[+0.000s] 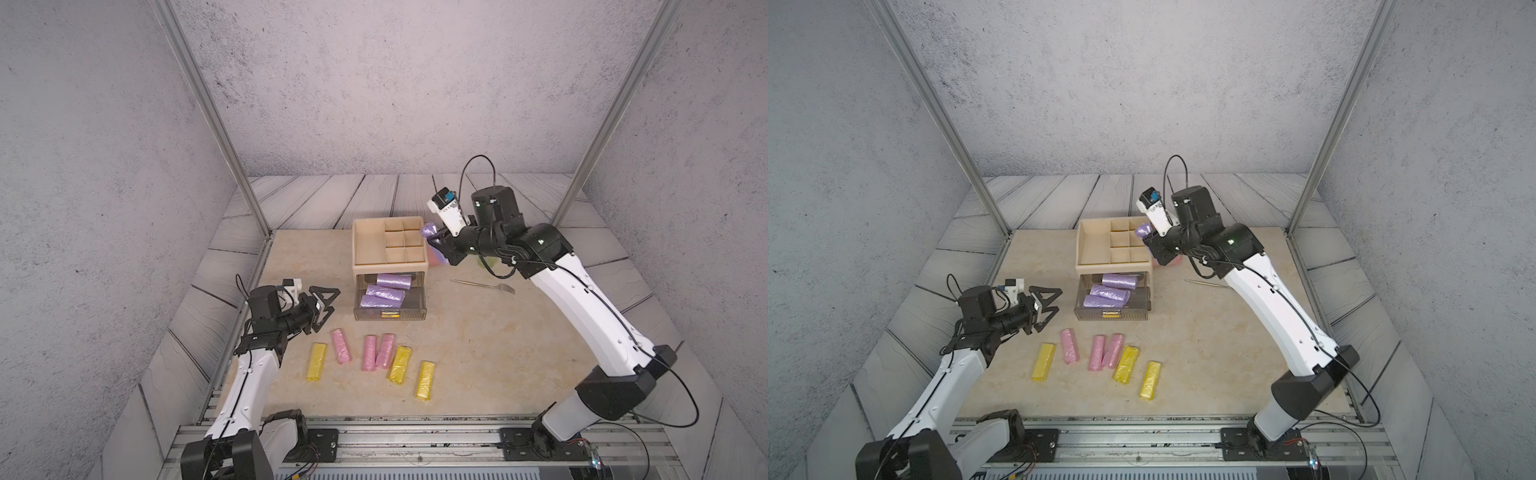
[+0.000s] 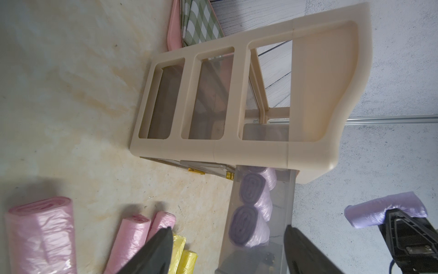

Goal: Sort the rolls of trash bags by color and place them into the drawer
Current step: Place the roll of trash bags in the drawer.

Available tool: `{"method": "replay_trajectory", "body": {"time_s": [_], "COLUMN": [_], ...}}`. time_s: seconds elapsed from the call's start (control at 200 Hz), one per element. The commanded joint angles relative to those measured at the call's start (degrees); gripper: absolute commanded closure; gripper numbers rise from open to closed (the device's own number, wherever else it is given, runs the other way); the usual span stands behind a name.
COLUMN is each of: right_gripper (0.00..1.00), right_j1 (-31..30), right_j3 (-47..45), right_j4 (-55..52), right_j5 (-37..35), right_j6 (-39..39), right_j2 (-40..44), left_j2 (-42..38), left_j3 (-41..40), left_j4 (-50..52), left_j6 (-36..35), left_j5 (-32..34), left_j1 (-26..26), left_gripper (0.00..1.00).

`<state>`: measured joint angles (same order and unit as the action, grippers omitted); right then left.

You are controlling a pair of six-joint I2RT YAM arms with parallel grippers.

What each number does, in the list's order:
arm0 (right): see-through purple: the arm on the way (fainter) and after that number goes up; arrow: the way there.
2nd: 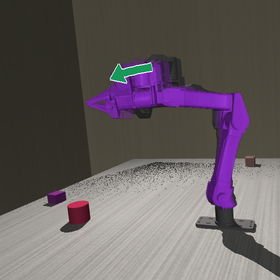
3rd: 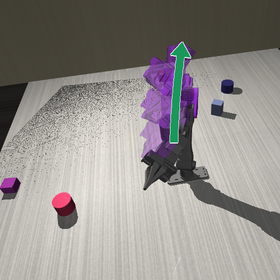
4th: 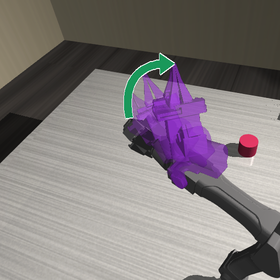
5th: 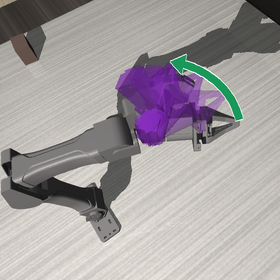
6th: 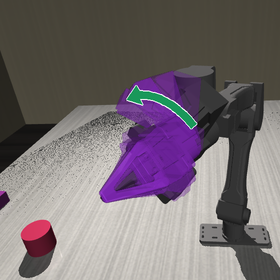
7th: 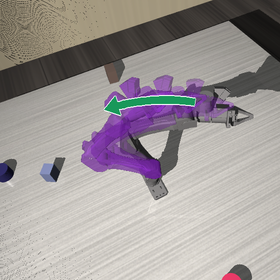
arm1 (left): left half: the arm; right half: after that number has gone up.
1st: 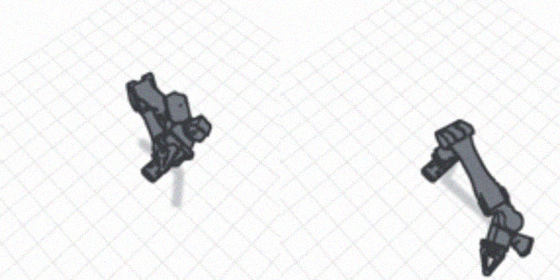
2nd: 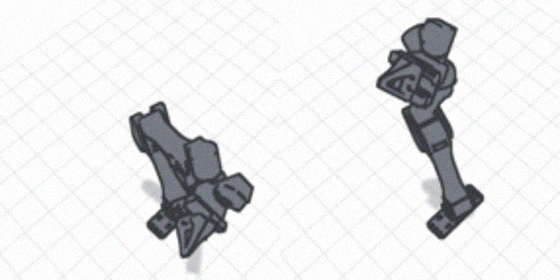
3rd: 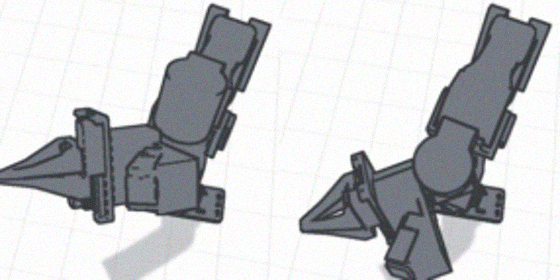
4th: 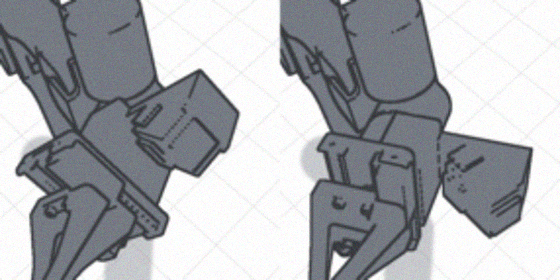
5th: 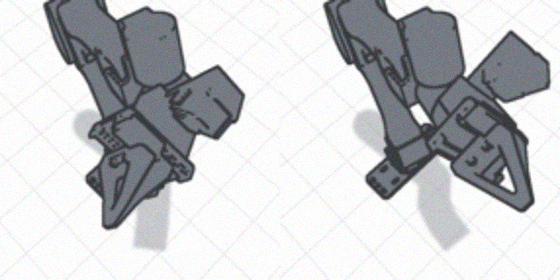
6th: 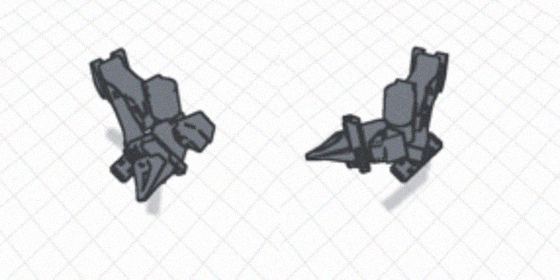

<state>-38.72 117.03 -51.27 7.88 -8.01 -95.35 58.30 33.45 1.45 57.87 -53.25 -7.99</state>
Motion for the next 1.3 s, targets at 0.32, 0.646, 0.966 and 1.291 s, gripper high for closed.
{"method": "replay_trajectory", "body": {"time_s": [0.32,0.646,0.966,1.291], "right_gripper": [0.76,0.58,0.50,0.72], "right_j1": [-15.7,-17.1,-17.2,-17.0], "right_j3": [8.0,8.3,6.5,-6.1], "right_j4": [-12.0,-10.4,-4.2,8.1], "right_j5": [-18.3,-24.6,-29.1,-27.9], "right_j6": [-24.6,-25.7,-24.1,-11.6], "right_j2": [-17.5,-20.8,-18.9,-4.3], "left_j2": [-2.5,-1.3,-1.7,-3.2], "left_j3": [-1.4,-1.5,-1.4,1.7], "left_j4": [-0.5,-1.5,-1.4,4.0], "left_j6": [-0.2,-0.1,-0.1,-3.8], "left_j5": [1.3,0.2,0.1,1.1], "left_j1": [0.5,0.5,0.5,0.5], "left_gripper": [0.21,0.21,0.21,0.23]}}
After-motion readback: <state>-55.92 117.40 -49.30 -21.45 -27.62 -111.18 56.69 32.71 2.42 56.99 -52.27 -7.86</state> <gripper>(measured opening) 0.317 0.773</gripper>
